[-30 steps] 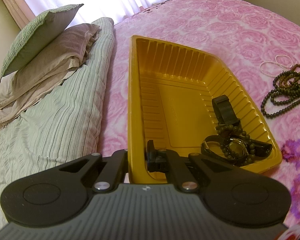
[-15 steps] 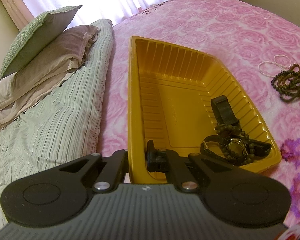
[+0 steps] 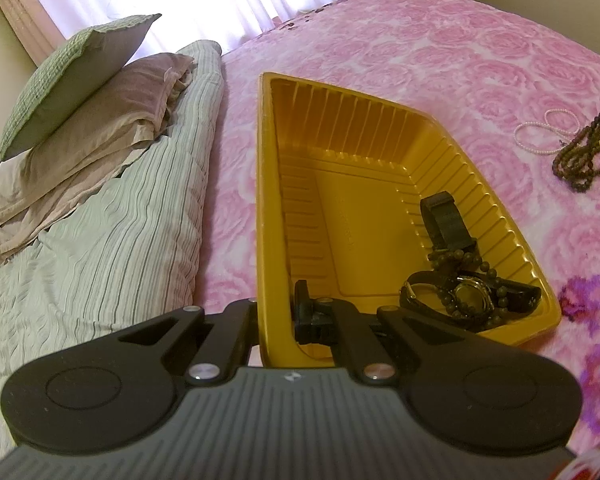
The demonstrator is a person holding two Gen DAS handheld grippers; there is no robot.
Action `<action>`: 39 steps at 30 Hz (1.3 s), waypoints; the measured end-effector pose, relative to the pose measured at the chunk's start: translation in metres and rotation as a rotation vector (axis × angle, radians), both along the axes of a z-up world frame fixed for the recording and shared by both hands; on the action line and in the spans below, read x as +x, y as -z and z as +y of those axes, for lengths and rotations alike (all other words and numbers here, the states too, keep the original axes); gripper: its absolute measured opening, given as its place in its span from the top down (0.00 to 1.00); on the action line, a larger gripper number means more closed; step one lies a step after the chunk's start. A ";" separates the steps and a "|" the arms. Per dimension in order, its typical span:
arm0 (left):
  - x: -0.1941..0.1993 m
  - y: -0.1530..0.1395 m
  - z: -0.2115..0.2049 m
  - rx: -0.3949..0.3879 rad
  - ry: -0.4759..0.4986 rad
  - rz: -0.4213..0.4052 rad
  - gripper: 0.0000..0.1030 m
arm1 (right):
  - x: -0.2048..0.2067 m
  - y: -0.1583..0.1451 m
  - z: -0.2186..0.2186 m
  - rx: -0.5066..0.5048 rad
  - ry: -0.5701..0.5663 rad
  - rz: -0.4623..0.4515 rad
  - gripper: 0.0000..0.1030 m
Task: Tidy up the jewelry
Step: 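Lift the dark bead necklace and lower it into the tray, then release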
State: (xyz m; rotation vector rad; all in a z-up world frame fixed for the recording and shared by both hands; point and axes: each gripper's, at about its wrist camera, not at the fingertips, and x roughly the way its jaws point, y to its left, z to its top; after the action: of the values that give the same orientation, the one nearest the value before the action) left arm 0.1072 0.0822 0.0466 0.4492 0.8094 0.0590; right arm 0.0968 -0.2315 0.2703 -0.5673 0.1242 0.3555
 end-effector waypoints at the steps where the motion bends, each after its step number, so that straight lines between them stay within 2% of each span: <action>1: 0.000 0.000 0.000 0.000 0.000 0.000 0.97 | 0.000 -0.005 0.004 -0.012 -0.011 -0.014 0.93; 12: 0.000 0.000 0.001 -0.007 0.004 -0.003 0.97 | 0.008 -0.056 0.052 -0.059 -0.125 -0.120 0.93; 18: 0.000 0.002 0.004 -0.017 0.007 -0.003 0.97 | 0.020 -0.071 0.091 -0.050 -0.205 -0.123 0.93; 22: 0.000 0.002 0.005 -0.021 0.009 -0.004 0.97 | 0.028 -0.072 0.125 -0.081 -0.263 -0.115 0.93; 30: 0.000 0.003 0.008 -0.030 0.009 -0.004 0.97 | 0.049 -0.036 0.185 -0.204 -0.356 -0.041 0.93; 39: 0.000 0.005 0.012 -0.042 0.007 -0.005 0.97 | 0.068 0.031 0.235 -0.358 -0.435 0.038 0.93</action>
State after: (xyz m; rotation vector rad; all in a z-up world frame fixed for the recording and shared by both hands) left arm 0.1068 0.0945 0.0419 0.4125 0.8029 0.0362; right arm 0.1646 0.0035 0.2391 -0.9449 0.1002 0.7760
